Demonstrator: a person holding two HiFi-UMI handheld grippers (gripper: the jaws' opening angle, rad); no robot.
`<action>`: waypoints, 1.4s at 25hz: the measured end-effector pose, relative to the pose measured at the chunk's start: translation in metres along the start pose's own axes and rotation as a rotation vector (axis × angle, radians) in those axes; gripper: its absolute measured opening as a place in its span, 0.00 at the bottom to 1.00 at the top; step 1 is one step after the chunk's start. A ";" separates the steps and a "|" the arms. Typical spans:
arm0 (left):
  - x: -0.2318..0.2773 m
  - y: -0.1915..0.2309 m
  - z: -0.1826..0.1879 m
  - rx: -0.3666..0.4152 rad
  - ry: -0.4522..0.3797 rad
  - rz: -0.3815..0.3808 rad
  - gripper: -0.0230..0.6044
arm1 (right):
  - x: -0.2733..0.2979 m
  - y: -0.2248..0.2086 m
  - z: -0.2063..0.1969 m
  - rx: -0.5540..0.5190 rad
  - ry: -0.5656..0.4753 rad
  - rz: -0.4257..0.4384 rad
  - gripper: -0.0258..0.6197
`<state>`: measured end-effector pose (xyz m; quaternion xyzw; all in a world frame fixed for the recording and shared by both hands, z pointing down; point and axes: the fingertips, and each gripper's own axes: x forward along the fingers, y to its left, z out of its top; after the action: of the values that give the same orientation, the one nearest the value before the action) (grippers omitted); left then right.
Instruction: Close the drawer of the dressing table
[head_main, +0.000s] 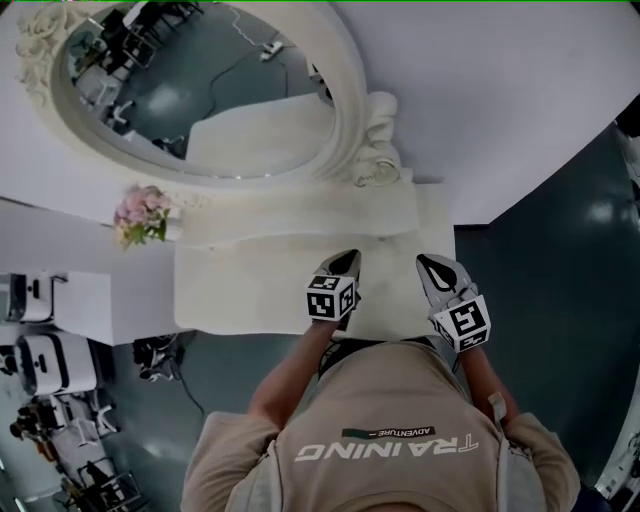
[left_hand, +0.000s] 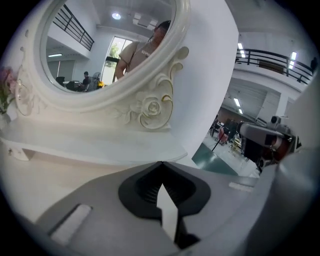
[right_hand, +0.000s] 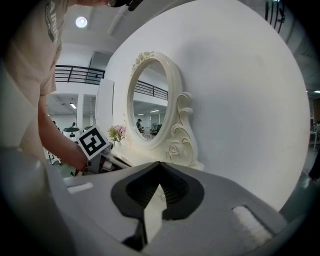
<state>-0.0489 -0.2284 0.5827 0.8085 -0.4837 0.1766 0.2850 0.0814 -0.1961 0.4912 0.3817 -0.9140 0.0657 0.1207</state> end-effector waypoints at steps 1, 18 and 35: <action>-0.006 0.002 0.009 0.006 -0.029 0.003 0.07 | 0.000 0.000 0.002 0.003 0.000 -0.001 0.04; -0.106 -0.001 0.109 0.115 -0.302 -0.026 0.07 | -0.007 0.017 0.110 -0.085 -0.139 0.004 0.04; -0.148 -0.030 0.192 0.243 -0.490 -0.015 0.07 | -0.027 0.000 0.175 -0.172 -0.216 -0.072 0.04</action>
<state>-0.0906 -0.2377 0.3418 0.8589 -0.5075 0.0302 0.0614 0.0700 -0.2152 0.3160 0.4074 -0.9097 -0.0586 0.0562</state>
